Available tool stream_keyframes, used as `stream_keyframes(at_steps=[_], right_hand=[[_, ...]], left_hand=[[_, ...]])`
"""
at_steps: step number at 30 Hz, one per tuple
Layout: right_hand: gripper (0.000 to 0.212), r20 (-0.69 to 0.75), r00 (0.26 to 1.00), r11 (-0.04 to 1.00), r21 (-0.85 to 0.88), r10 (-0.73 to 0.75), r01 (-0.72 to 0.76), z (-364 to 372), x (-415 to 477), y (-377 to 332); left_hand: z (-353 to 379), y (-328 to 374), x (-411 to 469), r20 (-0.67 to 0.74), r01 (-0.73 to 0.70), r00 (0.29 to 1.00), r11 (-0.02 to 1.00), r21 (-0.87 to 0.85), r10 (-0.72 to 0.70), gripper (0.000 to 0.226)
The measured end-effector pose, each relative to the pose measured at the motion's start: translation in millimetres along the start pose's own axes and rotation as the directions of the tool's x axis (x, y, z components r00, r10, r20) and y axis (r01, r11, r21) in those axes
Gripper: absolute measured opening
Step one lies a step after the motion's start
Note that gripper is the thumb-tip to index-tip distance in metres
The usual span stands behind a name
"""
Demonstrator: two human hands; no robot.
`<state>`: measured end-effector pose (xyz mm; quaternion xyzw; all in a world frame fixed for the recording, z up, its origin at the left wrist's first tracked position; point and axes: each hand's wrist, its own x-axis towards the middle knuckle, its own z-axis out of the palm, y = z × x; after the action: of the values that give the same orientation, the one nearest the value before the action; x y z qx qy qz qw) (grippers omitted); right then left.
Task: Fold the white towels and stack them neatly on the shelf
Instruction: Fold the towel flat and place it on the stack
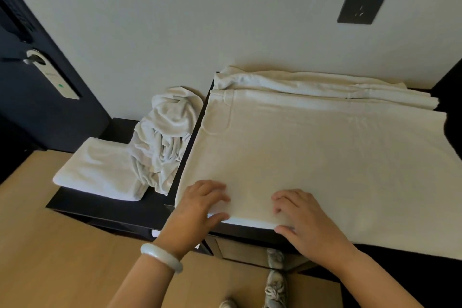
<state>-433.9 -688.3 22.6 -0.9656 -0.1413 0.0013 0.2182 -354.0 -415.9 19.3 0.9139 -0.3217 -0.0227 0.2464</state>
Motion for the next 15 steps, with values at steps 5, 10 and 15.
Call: stream_keyframes(at_steps=[5,10,15], right_hand=[[0.012,-0.03,0.999,0.999,-0.025,0.02,-0.021,-4.8,-4.5,-1.7],[0.004,-0.183,0.98,0.994,0.094,0.079,-0.062,-15.0,-7.0,-6.4],[0.003,-0.139,0.988,0.997,-0.041,-0.065,0.06,-15.1,-18.3,-11.4]], left_hand=[[-8.4,-6.5,-1.9,0.035,-0.039,0.999,0.998,-0.048,0.041,0.014],[-21.9,0.5,0.9,-0.087,-0.095,0.992,0.99,-0.105,0.086,0.033],[-31.8,-4.9,-15.4,0.003,-0.196,0.981,0.981,-0.003,0.196,0.022]])
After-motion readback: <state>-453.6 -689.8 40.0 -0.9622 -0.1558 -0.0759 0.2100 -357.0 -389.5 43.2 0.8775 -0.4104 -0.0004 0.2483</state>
